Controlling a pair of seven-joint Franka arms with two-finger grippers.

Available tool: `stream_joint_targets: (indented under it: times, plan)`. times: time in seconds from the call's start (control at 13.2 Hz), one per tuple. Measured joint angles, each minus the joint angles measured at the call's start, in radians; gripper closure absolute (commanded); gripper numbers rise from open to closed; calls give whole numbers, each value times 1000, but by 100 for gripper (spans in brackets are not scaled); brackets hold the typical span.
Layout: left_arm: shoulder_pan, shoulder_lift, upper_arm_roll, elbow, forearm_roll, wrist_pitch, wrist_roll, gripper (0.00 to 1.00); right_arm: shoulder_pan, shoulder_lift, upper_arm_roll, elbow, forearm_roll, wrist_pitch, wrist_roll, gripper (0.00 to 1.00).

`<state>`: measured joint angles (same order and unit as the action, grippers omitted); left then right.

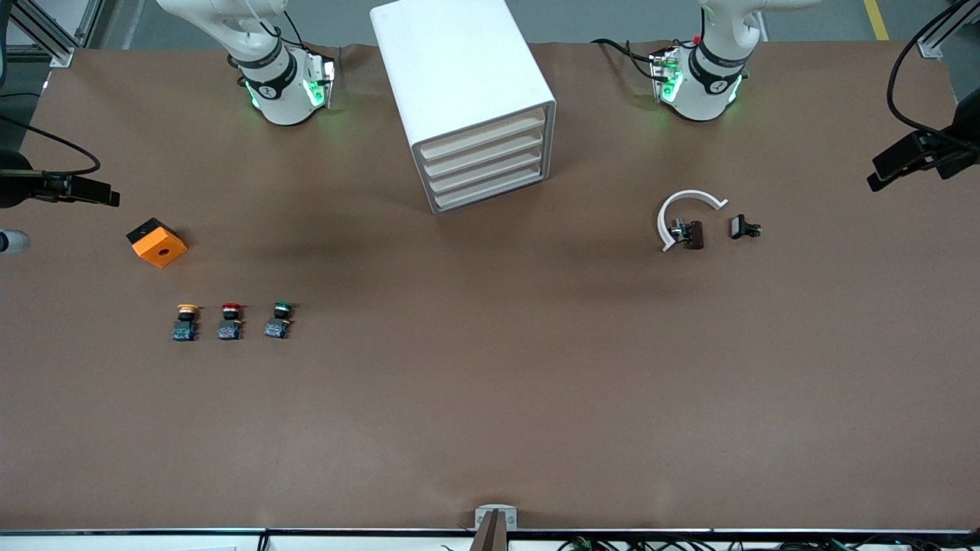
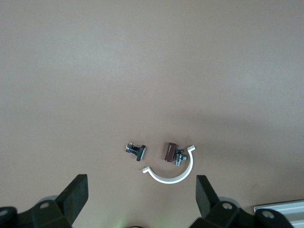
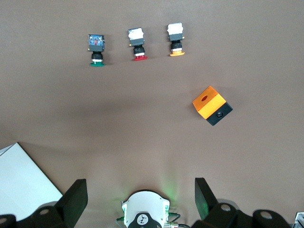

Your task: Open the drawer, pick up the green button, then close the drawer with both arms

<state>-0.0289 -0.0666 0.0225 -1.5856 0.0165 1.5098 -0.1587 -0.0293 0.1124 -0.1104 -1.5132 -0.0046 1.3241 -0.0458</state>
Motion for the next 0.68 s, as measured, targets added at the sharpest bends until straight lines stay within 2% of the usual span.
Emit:
stream_joint_targets:
  times: [0.23,0.68]
  plan:
    - [1,-4,-31,-5,0,7,-3,0,-13,0,1,32,-2,1,0,0]
    - [-3,-4,-41,-1,0,20,-4,0,-20,-2,1,112,-3,-23,0,0]
